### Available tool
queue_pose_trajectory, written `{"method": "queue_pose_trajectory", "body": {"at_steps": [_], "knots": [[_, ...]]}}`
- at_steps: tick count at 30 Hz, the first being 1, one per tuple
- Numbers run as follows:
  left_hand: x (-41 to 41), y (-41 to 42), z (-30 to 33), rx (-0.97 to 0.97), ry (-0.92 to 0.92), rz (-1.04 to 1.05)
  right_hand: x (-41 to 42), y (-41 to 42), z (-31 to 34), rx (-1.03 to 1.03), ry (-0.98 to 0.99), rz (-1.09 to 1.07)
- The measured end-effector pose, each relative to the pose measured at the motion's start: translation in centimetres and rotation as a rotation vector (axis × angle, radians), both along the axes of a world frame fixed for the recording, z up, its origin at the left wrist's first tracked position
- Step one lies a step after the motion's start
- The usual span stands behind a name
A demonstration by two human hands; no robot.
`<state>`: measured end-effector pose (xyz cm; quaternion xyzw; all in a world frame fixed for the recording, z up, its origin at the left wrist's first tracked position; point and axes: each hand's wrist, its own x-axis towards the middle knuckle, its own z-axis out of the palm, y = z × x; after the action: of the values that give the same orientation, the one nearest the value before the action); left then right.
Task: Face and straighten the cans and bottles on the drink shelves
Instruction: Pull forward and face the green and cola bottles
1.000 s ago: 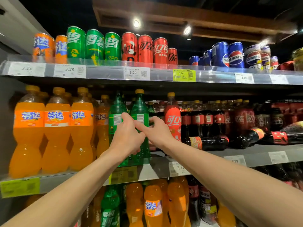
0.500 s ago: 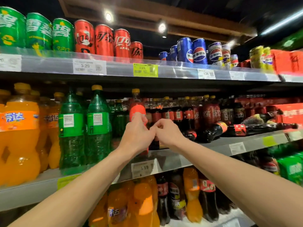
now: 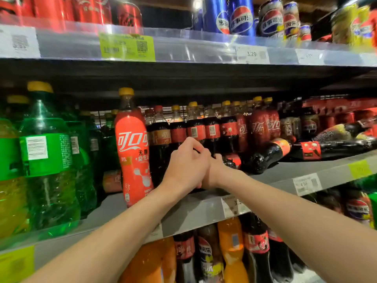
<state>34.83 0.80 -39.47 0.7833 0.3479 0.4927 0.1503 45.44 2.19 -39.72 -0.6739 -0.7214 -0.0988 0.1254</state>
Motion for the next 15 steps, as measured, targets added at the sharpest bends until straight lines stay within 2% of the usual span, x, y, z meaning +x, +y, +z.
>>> {"method": "queue_pose_trajectory", "body": {"at_steps": [4, 10, 15], "knots": [[-0.1, -0.7, -0.4, 0.007, -0.017, -0.005, -0.2, -0.9, -0.1, 0.090, 0.044, 0.016], [-2.9, -3.5, 1.3, -0.092, -0.081, 0.013, 0.2, -3.9, 0.1, 0.417, 0.366, 0.013], [-4.0, -6.0, 1.4, -0.154, -0.051, 0.002, 1.8, -7.9, 1.1, 0.657, 0.693, 0.062]]}}
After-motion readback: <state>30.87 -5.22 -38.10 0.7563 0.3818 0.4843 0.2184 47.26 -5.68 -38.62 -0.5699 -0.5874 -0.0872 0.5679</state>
